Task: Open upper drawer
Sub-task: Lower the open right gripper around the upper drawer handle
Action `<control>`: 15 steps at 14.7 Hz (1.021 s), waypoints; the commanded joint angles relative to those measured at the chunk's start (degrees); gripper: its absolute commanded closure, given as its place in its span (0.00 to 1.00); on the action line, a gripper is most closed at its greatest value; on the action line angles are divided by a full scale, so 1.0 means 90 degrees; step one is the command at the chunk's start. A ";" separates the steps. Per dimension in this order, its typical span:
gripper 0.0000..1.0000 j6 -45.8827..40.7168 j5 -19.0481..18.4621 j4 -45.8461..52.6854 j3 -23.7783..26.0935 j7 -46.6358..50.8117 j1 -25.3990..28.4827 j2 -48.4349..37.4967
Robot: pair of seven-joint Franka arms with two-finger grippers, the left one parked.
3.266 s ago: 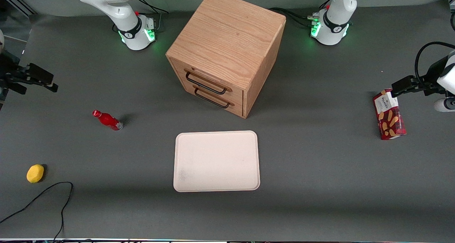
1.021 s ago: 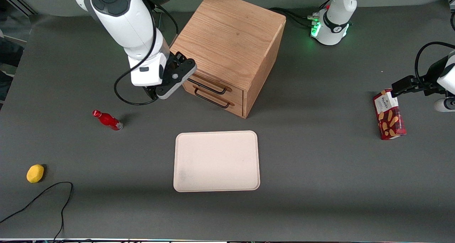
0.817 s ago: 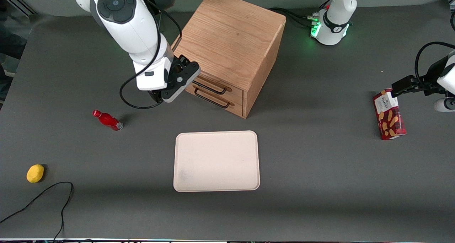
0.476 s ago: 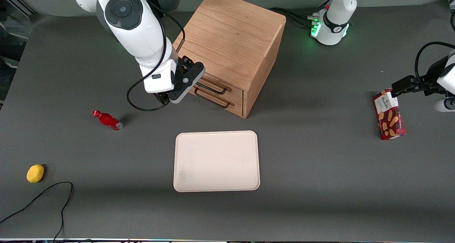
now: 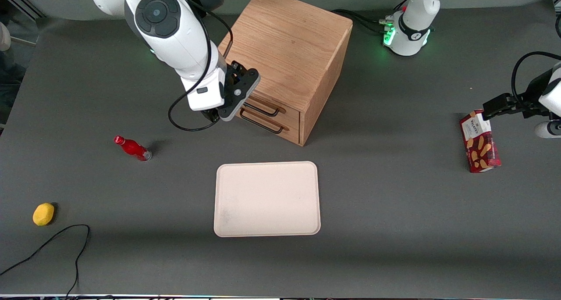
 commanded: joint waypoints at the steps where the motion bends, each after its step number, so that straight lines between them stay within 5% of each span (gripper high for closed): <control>1: 0.00 -0.0196 0.0192 0.0125 -0.0051 -0.0277 0.0029 0.0037; 15: 0.00 0.0320 0.0183 -0.0547 -0.0051 -0.0874 0.0048 0.0027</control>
